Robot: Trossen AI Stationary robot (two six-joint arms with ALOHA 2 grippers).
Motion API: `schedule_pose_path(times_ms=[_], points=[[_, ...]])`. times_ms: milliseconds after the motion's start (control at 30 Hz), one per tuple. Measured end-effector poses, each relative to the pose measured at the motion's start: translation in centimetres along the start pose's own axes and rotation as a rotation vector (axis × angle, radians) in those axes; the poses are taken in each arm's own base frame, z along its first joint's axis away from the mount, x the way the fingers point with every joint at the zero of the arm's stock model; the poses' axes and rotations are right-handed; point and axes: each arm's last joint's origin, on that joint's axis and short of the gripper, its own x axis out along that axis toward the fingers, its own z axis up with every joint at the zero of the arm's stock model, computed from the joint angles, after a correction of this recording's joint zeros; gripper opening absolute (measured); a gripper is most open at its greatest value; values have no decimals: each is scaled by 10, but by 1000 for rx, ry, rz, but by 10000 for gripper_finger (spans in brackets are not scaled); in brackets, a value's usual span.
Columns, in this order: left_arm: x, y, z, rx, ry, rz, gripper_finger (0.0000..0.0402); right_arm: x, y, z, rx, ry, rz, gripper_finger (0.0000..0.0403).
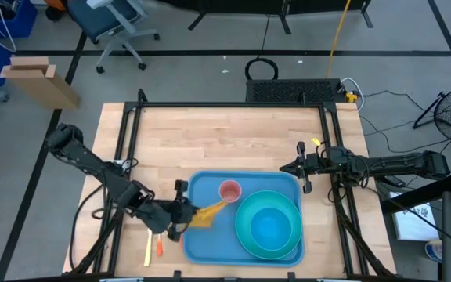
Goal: Set up tray
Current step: Put the yellow napkin on the blue tray
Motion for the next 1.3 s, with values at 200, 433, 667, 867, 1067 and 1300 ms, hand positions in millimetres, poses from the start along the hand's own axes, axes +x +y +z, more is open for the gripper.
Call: schedule_pose_path(times_ms=[200, 433, 667, 867, 1067, 1300], points=[[4, 18, -5, 193, 61, 71, 9, 0, 0, 0, -6, 0, 0, 0], [-3, 31, 4, 352, 16, 129, 9, 0, 0, 0, -7, 0, 0, 0], [10, -24, -6, 413, -29, -99, 9, 0, 0, -1, -6, 7, -2, 0], [36, -60, -31, 358, 106, -181, 9, 0, 0, -1, 7, 9, -2, 0], [55, -75, -46, 356, 177, -237, 13, 0, 0, -1, 20, 7, -2, 0], [49, -71, -41, 332, 155, -260, 53, 0, 0, 0, 7, 3, -2, 0]])
